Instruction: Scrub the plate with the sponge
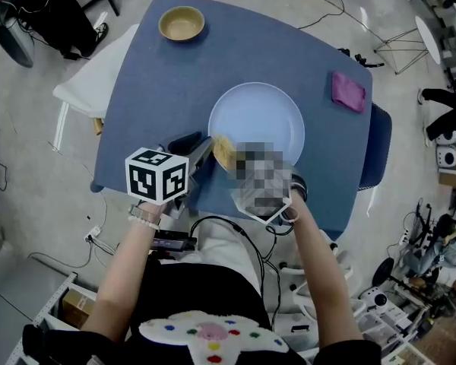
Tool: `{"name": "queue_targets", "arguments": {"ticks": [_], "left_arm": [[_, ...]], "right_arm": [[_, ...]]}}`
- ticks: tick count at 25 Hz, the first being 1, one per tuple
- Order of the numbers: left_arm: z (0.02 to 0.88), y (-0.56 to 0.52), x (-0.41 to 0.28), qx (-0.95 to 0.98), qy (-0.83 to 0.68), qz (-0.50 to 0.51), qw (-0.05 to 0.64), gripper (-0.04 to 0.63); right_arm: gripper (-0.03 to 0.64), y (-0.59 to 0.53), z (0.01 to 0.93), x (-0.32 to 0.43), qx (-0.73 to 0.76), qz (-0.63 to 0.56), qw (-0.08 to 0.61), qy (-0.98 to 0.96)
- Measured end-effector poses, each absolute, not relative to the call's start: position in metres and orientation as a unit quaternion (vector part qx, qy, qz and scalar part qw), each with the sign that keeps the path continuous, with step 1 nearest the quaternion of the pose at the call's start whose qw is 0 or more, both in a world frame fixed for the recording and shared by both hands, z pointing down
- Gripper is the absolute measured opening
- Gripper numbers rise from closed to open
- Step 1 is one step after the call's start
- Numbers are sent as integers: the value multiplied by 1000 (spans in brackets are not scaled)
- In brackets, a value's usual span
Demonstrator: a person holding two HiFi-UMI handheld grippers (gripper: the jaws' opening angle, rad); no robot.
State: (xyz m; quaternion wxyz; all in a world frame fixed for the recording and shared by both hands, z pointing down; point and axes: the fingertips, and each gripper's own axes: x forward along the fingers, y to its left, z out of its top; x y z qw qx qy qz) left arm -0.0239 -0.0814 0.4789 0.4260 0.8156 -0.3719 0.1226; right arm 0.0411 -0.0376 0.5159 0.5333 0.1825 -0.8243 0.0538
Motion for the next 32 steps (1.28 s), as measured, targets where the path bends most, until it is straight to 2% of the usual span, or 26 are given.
{"name": "queue_targets", "arguments": {"ticks": [17,32], "left_arm": [[494,-83,-5,802,-378,138,441,107],[501,-87,-5,784,-401,136,453,91]], "right_arm": [[46,-21,520,111,126,-36,613,-779],[48,-50,522,160,111,-84,663,-736]]}}
